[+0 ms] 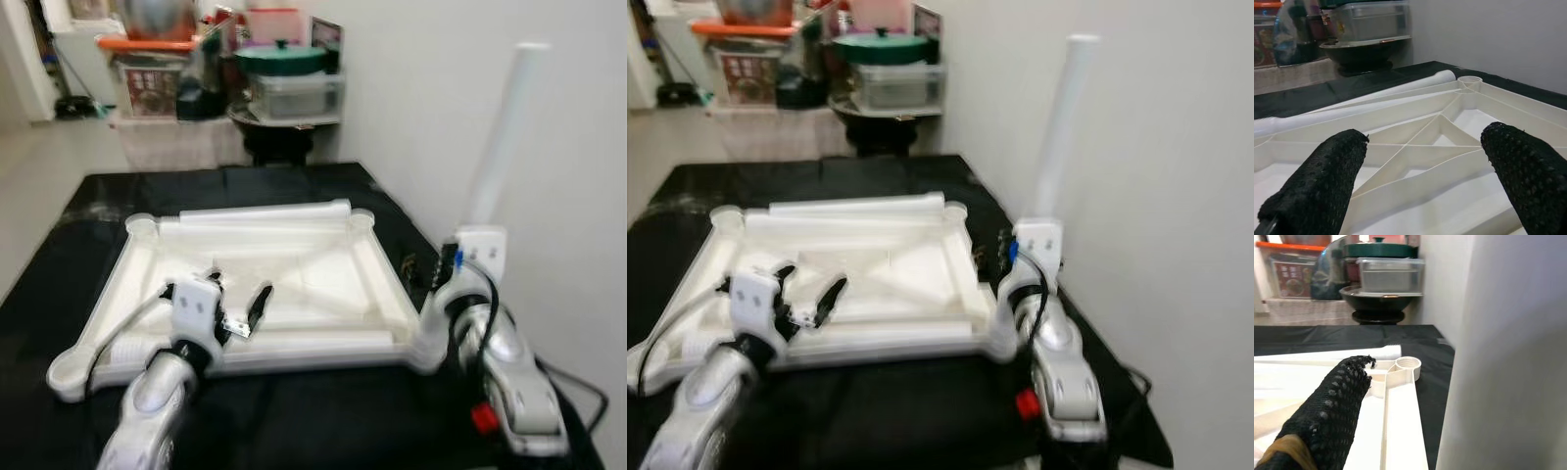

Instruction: Building children table

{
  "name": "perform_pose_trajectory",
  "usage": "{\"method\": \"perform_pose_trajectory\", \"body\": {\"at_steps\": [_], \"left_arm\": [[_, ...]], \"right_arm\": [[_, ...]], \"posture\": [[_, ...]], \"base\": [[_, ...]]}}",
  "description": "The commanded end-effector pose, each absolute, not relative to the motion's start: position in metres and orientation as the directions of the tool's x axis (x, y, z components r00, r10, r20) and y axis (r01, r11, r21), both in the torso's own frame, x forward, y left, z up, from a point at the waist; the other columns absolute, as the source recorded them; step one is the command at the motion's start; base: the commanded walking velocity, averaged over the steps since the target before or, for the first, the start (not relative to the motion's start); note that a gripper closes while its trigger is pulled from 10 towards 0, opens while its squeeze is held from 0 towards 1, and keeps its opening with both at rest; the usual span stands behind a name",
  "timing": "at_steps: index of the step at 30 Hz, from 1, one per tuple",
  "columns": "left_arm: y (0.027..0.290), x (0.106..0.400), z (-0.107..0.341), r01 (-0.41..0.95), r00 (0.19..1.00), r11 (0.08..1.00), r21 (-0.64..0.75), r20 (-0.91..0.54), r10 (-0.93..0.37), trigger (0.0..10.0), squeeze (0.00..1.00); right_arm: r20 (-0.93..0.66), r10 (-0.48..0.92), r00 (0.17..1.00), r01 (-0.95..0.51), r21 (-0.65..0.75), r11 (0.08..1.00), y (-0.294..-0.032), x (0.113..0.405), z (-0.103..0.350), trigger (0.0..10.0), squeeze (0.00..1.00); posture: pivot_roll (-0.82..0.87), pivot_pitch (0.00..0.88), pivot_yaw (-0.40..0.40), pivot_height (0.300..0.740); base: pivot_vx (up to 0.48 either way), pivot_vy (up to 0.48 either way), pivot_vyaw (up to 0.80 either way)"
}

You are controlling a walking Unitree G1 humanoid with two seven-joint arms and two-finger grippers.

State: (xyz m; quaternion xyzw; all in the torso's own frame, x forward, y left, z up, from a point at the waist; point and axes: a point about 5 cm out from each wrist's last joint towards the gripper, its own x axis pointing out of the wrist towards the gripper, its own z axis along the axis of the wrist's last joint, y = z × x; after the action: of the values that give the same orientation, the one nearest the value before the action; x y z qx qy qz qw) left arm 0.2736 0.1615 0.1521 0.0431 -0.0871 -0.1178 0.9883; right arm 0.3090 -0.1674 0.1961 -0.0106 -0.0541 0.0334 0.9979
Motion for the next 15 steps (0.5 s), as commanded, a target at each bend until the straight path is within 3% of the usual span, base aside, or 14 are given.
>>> {"method": "perform_pose_trajectory", "body": {"at_steps": [1,9,12,14,15], "left_arm": [[0.154,0.272,0.149,0.256,0.951,0.962,0.098,0.152,-0.268,10.0,0.0],[0.151,0.272,0.149,0.274,0.946,0.957,0.092,0.153,-0.285,10.0,0.0],[0.15,0.272,0.149,0.278,0.945,0.956,0.092,0.15,-0.29,10.0,0.0],[0.15,0.272,0.149,0.278,0.945,0.956,0.092,0.15,-0.29,10.0,0.0],[0.149,0.273,0.148,0.286,0.944,0.954,0.09,0.146,-0.297,10.0,0.0]], "right_arm": [[0.084,0.077,0.993,-0.075,-0.027,0.997,-0.167,0.309,0.191,10.0,1.0],[0.103,0.177,0.979,-0.178,0.0,0.984,-0.164,0.309,0.195,10.0,1.0],[0.055,0.332,0.942,-0.33,-0.046,0.943,-0.169,0.309,0.194,10.0,1.0],[0.055,0.332,0.942,-0.33,-0.046,0.943,-0.169,0.309,0.194,10.0,1.0],[-0.021,0.508,0.861,-0.509,-0.07,0.858,-0.177,0.303,0.188,10.0,0.0]], "posture": [[0.05,0.0,-0.061,0.74],[0.04,0.0,-0.056,0.74],[0.04,0.0,-0.057,0.74],[0.04,0.0,-0.057,0.74],[0.04,0.0,-0.059,0.74]], "base": [[0.0,0.0,0.0],[0.0,0.0,0.0],[0.0,0.0,0.0],[0.0,0.0,0.0],[0.0,0.0,0.0]]}}
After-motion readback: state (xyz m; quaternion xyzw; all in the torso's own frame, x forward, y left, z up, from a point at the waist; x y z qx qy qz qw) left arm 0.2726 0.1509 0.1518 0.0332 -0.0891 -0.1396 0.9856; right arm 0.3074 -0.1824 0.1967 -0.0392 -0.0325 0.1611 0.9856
